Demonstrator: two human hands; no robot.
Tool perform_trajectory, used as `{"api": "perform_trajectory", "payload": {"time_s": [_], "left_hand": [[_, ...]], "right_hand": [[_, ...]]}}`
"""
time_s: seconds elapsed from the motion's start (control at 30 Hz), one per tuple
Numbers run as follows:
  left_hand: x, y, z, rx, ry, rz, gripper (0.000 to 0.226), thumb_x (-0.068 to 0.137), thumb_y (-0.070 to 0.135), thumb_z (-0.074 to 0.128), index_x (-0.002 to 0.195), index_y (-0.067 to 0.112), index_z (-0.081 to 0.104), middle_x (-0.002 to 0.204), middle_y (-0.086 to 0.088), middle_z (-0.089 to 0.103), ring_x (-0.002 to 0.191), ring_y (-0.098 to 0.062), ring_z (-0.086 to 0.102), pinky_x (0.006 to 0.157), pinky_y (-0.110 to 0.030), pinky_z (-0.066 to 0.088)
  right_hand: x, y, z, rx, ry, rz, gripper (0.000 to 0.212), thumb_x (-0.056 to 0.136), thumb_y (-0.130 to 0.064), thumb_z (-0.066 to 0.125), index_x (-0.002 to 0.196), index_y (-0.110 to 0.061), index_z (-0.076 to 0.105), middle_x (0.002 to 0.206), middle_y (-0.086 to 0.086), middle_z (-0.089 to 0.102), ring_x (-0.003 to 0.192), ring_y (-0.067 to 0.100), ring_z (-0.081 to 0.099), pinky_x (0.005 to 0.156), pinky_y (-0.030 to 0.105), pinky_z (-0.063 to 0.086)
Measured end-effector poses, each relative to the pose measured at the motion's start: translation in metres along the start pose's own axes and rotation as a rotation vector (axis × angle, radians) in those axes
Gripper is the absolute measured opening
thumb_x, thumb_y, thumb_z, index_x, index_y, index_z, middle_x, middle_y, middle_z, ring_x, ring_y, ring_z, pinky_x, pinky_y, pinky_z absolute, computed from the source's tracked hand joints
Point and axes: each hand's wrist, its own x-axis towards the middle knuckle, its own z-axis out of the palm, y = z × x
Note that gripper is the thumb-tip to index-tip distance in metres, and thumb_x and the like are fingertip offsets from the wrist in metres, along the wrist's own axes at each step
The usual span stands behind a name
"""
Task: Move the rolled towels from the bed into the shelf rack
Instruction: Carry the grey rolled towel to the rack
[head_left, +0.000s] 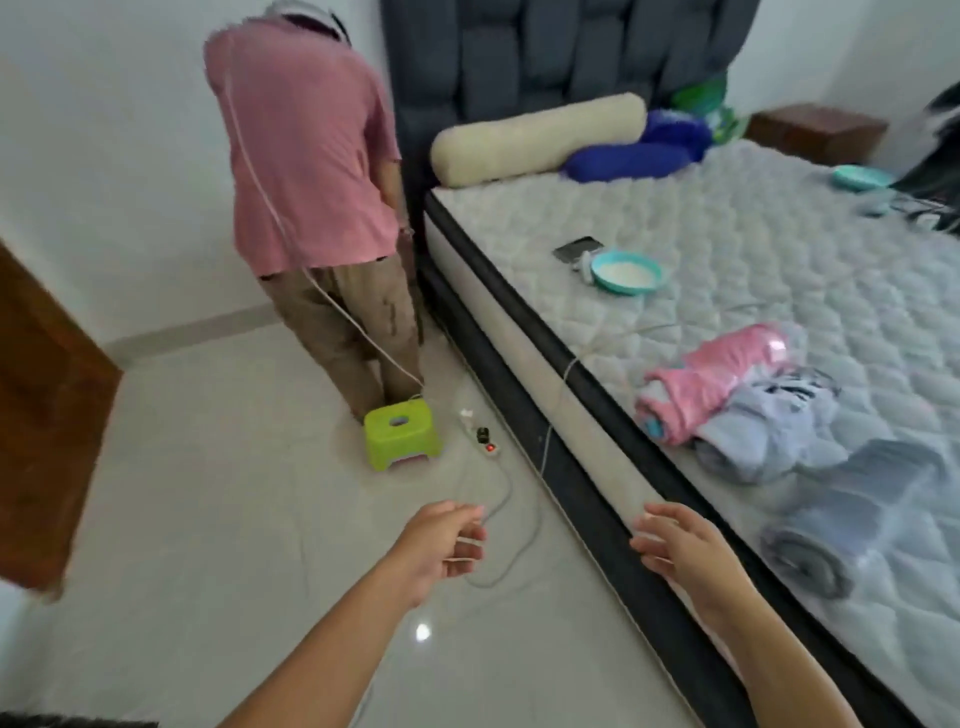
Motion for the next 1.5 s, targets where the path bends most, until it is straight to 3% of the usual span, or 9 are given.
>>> {"api": "perform_trajectory", "payload": {"time_s": [0.3, 0.43, 0.63, 0.73, 0.87, 1.0, 1.13, 1.3, 1.5], "left_hand": [[0.115, 0.056, 0.181, 0.339, -0.35, -0.047, 0.016, 0.093, 0.025, 0.056, 0.079, 0.018, 0.054, 0.07, 0.001, 0.062, 0.058, -0.013, 0.058, 0.058, -0.024, 0.045], [0.166, 0.06, 0.249, 0.416, -0.476, -0.144, 0.012, 0.092, 0.026, 0.057, 0.087, 0.016, 0.055, 0.077, -0.003, 0.062, 0.061, -0.015, 0.059, 0.058, -0.026, 0.048], [0.19, 0.05, 0.331, 0.578, -0.647, -0.325, 0.013, 0.093, 0.029, 0.055, 0.091, 0.017, 0.054, 0.09, -0.003, 0.057, 0.075, -0.016, 0.057, 0.066, -0.03, 0.049], [0.195, 0.036, 0.36, 0.664, -0.711, -0.379, 0.017, 0.093, 0.031, 0.054, 0.1, 0.015, 0.053, 0.105, -0.006, 0.056, 0.089, -0.019, 0.058, 0.074, -0.035, 0.051], [0.204, 0.023, 0.392, 0.68, -0.687, -0.475, 0.037, 0.093, 0.036, 0.054, 0.119, 0.011, 0.05, 0.119, -0.009, 0.054, 0.104, -0.023, 0.057, 0.071, -0.036, 0.052], [0.212, 0.008, 0.417, 0.555, -0.584, -0.618, 0.038, 0.093, 0.043, 0.053, 0.118, 0.016, 0.049, 0.121, -0.014, 0.05, 0.109, -0.029, 0.055, 0.076, -0.043, 0.051], [0.216, -0.01, 0.455, 0.407, -0.488, -0.753, 0.053, 0.09, 0.05, 0.053, 0.128, 0.014, 0.051, 0.132, -0.017, 0.055, 0.11, -0.034, 0.058, 0.072, -0.045, 0.051], [0.223, -0.025, 0.468, 0.286, -0.347, -0.801, 0.054, 0.086, 0.048, 0.061, 0.127, 0.014, 0.054, 0.13, -0.016, 0.058, 0.118, -0.038, 0.057, 0.095, -0.057, 0.048], [0.214, -0.023, 0.474, 0.229, -0.272, -0.781, 0.05, 0.087, 0.042, 0.063, 0.126, 0.013, 0.054, 0.128, -0.015, 0.059, 0.115, -0.036, 0.058, 0.096, -0.056, 0.048]], "right_hand": [[0.071, 0.013, -0.132, 0.15, 0.342, 0.109, 0.013, 0.091, -0.012, 0.058, 0.103, -0.013, 0.059, 0.099, 0.012, 0.066, 0.086, 0.023, 0.065, 0.077, 0.033, 0.053], [0.092, 0.018, -0.164, 0.177, 0.468, 0.203, 0.023, 0.091, -0.016, 0.057, 0.113, -0.009, 0.056, 0.105, 0.011, 0.061, 0.086, 0.017, 0.06, 0.068, 0.027, 0.049], [0.101, 0.02, -0.214, 0.189, 0.669, 0.273, 0.023, 0.091, -0.01, 0.057, 0.113, -0.005, 0.055, 0.093, 0.011, 0.06, 0.081, 0.02, 0.061, 0.071, 0.032, 0.052], [0.111, 0.025, -0.238, 0.189, 0.714, 0.312, 0.032, 0.089, -0.011, 0.06, 0.12, -0.004, 0.053, 0.102, 0.015, 0.059, 0.092, 0.026, 0.059, 0.069, 0.032, 0.05], [0.145, 0.033, -0.28, 0.172, 0.696, 0.355, 0.04, 0.089, -0.015, 0.06, 0.126, -0.006, 0.049, 0.099, 0.006, 0.057, 0.093, 0.022, 0.057, 0.071, 0.034, 0.049], [0.203, 0.02, -0.332, 0.043, 0.606, 0.37, 0.056, 0.083, -0.022, 0.067, 0.132, -0.008, 0.044, 0.117, 0.01, 0.054, 0.104, 0.026, 0.056, 0.095, 0.048, 0.048], [0.256, 0.0, -0.389, -0.15, 0.568, 0.274, 0.057, 0.085, -0.022, 0.064, 0.135, -0.011, 0.039, 0.13, 0.013, 0.05, 0.114, 0.03, 0.053, 0.092, 0.044, 0.048], [0.318, -0.003, -0.431, -0.456, 0.433, 0.253, 0.071, 0.084, -0.031, 0.065, 0.143, -0.013, 0.03, 0.146, 0.016, 0.039, 0.131, 0.035, 0.042, 0.107, 0.051, 0.038], [0.332, 0.015, -0.43, -0.456, 0.377, 0.294, 0.069, 0.077, -0.045, 0.068, 0.129, -0.006, 0.045, 0.129, 0.019, 0.053, 0.118, 0.036, 0.051, 0.101, 0.051, 0.043]]}}
